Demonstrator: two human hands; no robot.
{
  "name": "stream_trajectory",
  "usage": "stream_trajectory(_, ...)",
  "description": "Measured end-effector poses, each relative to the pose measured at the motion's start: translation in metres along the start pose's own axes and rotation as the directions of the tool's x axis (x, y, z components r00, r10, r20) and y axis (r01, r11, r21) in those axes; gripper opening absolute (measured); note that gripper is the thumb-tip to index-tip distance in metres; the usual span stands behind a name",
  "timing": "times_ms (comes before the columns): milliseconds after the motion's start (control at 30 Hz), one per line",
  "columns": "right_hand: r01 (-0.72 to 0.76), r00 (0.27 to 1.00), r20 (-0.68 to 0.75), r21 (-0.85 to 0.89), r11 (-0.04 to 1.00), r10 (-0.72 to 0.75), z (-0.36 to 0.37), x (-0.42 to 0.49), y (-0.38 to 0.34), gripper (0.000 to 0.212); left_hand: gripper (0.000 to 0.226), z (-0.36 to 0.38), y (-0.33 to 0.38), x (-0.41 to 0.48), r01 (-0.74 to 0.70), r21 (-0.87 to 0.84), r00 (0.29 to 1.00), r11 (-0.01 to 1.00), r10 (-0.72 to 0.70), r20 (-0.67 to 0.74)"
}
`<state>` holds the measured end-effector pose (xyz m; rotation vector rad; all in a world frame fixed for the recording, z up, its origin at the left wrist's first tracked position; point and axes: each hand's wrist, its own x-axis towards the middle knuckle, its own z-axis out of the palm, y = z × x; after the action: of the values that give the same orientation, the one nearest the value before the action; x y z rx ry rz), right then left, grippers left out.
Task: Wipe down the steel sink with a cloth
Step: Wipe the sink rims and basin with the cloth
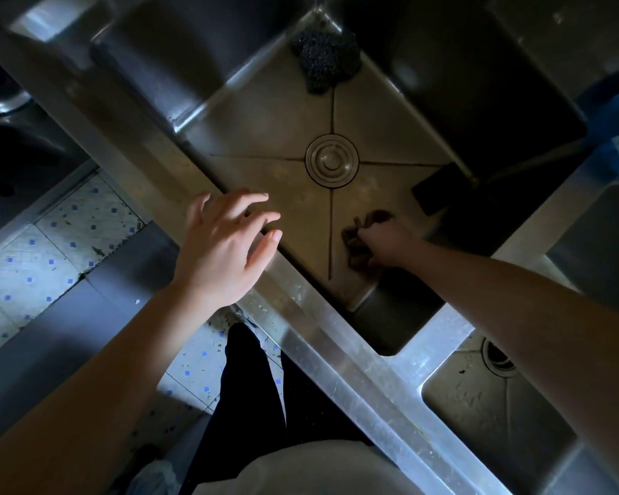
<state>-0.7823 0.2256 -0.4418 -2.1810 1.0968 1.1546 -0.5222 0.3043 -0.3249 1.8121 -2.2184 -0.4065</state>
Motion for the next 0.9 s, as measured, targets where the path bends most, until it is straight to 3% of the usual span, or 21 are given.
stream_trajectory(133, 0.189, 0.975, 0.146, -0.137, 0.972, -0.169, 0.016, -0.009, -0.032, 0.032, 0.035, -0.001, -0.001, 0.0, 0.007, 0.009, 1.0, 1.0, -0.007, 0.015)
stream_trajectory(400, 0.303, 0.948, 0.176, -0.233, 0.924, -0.267, 0.013, -0.01, -0.04, 0.029, 0.033, -0.001, -0.001, -0.001, 0.012, -0.002, 1.0, 1.0, -0.012, -0.008)
stream_trajectory(567, 0.406, 0.913, 0.202, -0.369, 0.836, -0.354, 0.016, -0.008, -0.071, 0.035, 0.034, -0.003, 0.0, -0.001, 0.024, 0.002, 1.0, 1.0, -0.024, 0.019)
stream_trajectory(633, 0.386, 0.922, 0.207, -0.419, 0.822, -0.327, 0.015, -0.004, -0.077, 0.036, 0.034, -0.004, 0.0, -0.001, 0.017, 0.002, 0.999, 1.0, -0.017, 0.03)
stream_trajectory(700, 0.312, 0.948, 0.179, -0.38, 0.871, -0.262, 0.012, 0.0, -0.074, 0.033, 0.035, -0.006, 0.0, 0.0, 0.007, -0.019, 0.999, 1.0, -0.006, 0.042)
stream_trajectory(800, 0.155, 0.987, 0.064, -0.156, 0.976, -0.146, 0.004, 0.007, -0.059, 0.031, 0.038, -0.008, -0.005, 0.0, -0.031, -0.043, 0.997, 0.999, 0.034, 0.062)
stream_trajectory(900, 0.011, 0.999, -0.041, 0.069, 0.998, -0.008, -0.003, 0.018, -0.042, 0.034, 0.039, -0.015, -0.021, 0.004, -0.058, -0.027, 0.996, 0.998, 0.06, 0.07)
